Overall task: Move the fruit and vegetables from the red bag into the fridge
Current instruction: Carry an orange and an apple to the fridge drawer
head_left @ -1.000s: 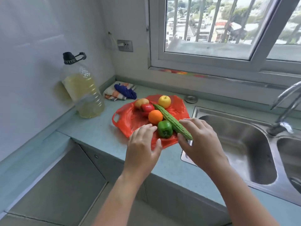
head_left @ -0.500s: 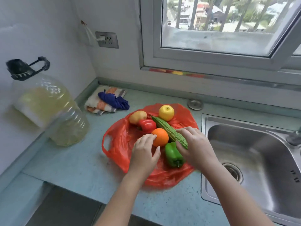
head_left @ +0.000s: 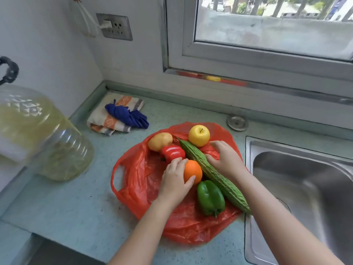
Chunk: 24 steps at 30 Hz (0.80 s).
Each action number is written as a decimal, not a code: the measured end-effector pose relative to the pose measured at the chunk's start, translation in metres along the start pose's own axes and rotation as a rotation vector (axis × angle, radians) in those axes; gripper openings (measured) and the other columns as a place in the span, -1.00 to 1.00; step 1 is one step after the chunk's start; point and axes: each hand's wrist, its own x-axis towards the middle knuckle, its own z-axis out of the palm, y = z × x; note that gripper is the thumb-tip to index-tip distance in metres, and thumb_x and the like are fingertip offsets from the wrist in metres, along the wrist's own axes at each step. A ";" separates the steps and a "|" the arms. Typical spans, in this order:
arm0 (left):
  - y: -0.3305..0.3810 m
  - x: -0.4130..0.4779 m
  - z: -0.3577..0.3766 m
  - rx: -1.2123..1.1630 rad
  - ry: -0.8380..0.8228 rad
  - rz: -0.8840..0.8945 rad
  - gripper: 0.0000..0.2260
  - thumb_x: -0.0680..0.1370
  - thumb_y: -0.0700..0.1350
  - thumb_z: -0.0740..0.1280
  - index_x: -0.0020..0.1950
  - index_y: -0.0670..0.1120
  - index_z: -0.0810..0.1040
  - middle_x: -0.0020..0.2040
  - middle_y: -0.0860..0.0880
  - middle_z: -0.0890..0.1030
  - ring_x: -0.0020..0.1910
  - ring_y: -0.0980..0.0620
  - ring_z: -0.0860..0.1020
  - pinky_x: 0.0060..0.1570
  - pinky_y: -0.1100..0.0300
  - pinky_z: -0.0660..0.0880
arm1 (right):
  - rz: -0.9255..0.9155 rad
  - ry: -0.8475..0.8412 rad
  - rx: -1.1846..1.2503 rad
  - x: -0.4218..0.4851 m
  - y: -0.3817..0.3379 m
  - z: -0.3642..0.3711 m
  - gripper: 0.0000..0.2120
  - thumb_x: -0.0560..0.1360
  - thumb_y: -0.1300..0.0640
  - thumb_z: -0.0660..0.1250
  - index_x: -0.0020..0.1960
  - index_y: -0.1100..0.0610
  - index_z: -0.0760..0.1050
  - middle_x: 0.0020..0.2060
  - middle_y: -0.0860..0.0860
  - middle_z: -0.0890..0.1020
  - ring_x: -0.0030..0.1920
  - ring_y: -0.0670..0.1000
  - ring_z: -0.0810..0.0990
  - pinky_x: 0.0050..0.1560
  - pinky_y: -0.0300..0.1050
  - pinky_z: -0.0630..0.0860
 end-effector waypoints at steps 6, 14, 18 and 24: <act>-0.001 0.011 0.010 0.040 -0.082 -0.053 -0.44 0.49 0.03 0.32 0.43 -0.06 0.23 0.38 -0.02 0.28 0.34 -0.01 0.26 0.34 0.11 0.21 | 0.100 0.009 0.112 0.036 0.012 0.019 -0.52 0.45 0.11 0.35 0.32 0.18 0.33 0.19 0.11 0.47 0.18 0.08 0.45 0.10 -0.09 0.38; -0.001 0.021 0.021 0.057 -0.126 -0.082 -0.38 0.45 0.09 0.36 0.43 -0.04 0.22 0.38 -0.01 0.27 0.33 -0.02 0.25 0.30 0.09 0.26 | 0.147 0.016 0.199 0.063 0.027 0.040 -0.43 0.42 0.11 0.40 0.35 0.18 0.30 0.24 0.13 0.41 0.25 0.10 0.39 0.19 -0.07 0.33; -0.004 0.023 0.023 0.033 -0.137 -0.080 -0.36 0.44 0.10 0.36 0.44 -0.03 0.20 0.39 0.00 0.26 0.35 0.01 0.22 0.32 0.11 0.23 | 0.130 -0.004 0.204 0.080 0.032 0.045 -0.39 0.39 0.11 0.44 0.35 0.19 0.29 0.24 0.15 0.41 0.26 0.11 0.38 0.21 -0.09 0.30; -0.007 0.023 0.022 -0.017 -0.151 -0.087 -0.34 0.42 0.09 0.39 0.44 -0.01 0.19 0.39 0.03 0.25 0.35 0.05 0.20 0.33 0.16 0.20 | 0.129 -0.028 0.246 0.098 0.032 0.055 -0.28 0.34 0.05 0.49 0.39 0.14 0.24 0.29 0.13 0.37 0.30 0.09 0.34 0.23 -0.11 0.26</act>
